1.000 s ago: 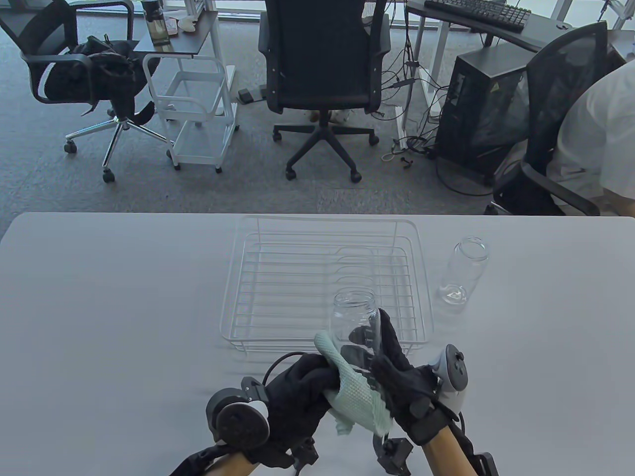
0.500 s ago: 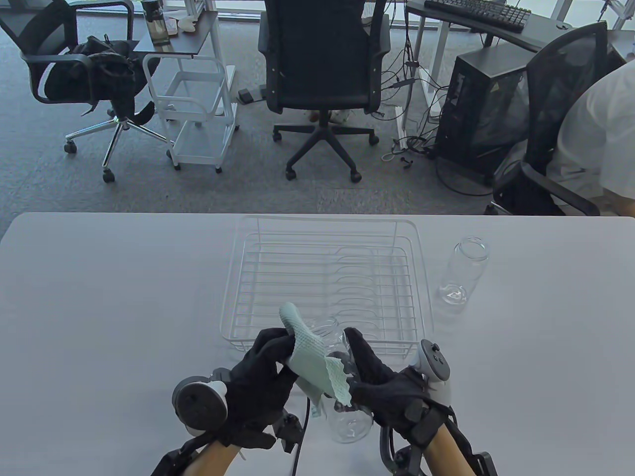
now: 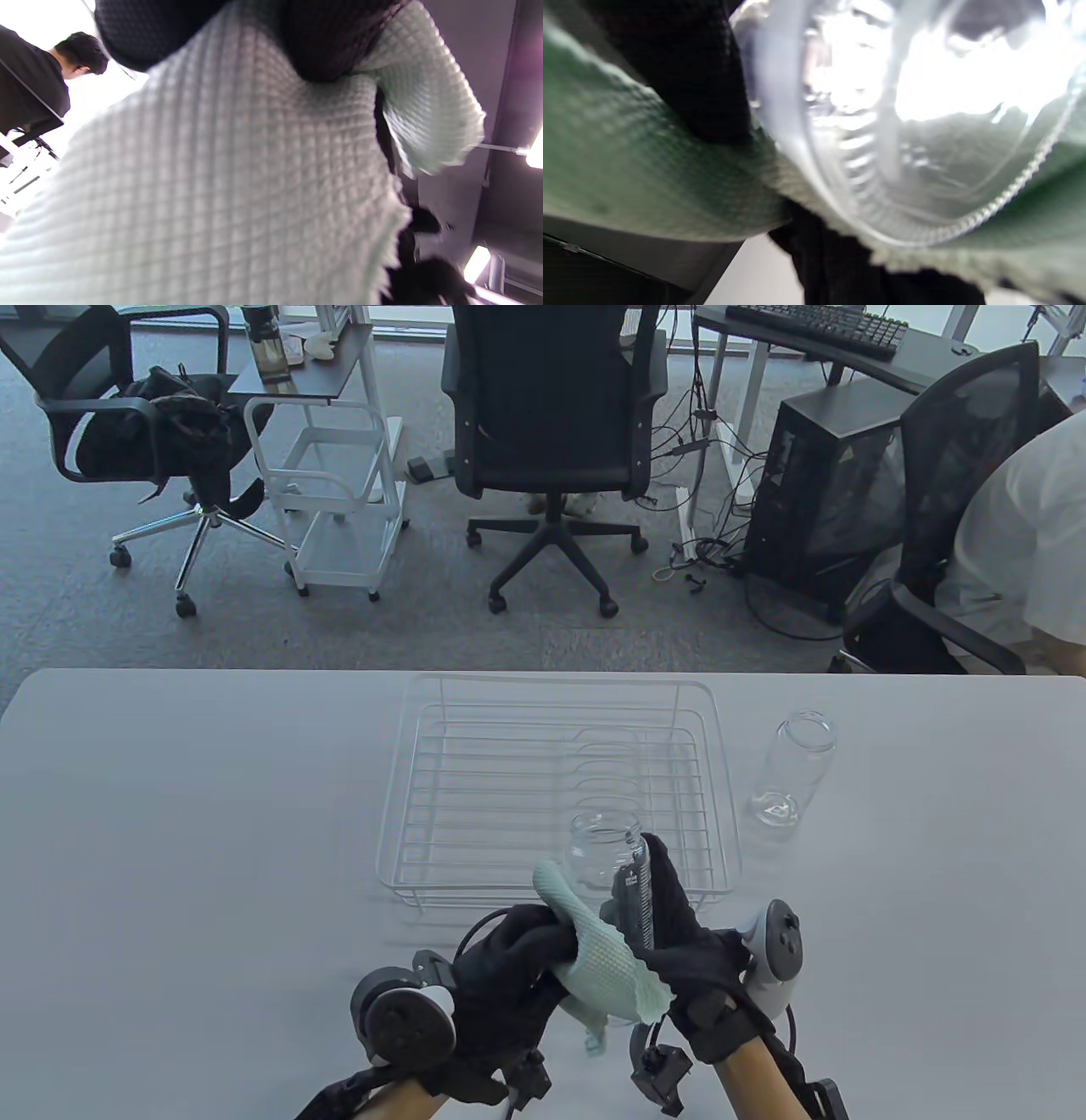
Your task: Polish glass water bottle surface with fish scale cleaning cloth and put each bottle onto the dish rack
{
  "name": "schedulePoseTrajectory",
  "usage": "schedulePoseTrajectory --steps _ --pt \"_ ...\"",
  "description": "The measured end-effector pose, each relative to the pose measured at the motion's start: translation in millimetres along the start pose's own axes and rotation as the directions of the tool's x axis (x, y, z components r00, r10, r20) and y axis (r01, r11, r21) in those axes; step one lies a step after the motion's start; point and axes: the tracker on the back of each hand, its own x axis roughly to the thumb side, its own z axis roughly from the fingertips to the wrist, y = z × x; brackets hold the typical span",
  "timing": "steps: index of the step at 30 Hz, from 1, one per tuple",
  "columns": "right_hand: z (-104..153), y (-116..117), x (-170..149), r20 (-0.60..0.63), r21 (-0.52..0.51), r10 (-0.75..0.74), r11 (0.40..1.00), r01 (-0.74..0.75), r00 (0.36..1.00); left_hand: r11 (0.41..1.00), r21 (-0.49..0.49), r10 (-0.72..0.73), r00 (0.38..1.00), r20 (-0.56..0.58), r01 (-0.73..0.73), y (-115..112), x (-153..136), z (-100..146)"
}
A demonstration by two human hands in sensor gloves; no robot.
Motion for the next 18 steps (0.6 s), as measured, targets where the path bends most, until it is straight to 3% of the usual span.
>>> schedulePoseTrajectory --steps 3,8,18 --pt "1 -2 7 0.014 0.004 0.097 0.995 -0.097 0.995 1.0 0.008 -0.025 1.0 0.004 0.025 -5 2 -3" --pt "2 3 -2 -0.114 0.148 -0.196 0.966 0.212 0.974 0.997 0.063 0.034 0.999 -0.039 -0.032 1 0 -5" --pt "2 16 -13 -0.199 0.258 -0.162 0.943 0.212 0.966 0.977 0.198 0.108 0.986 -0.127 -0.082 33 -17 -8"
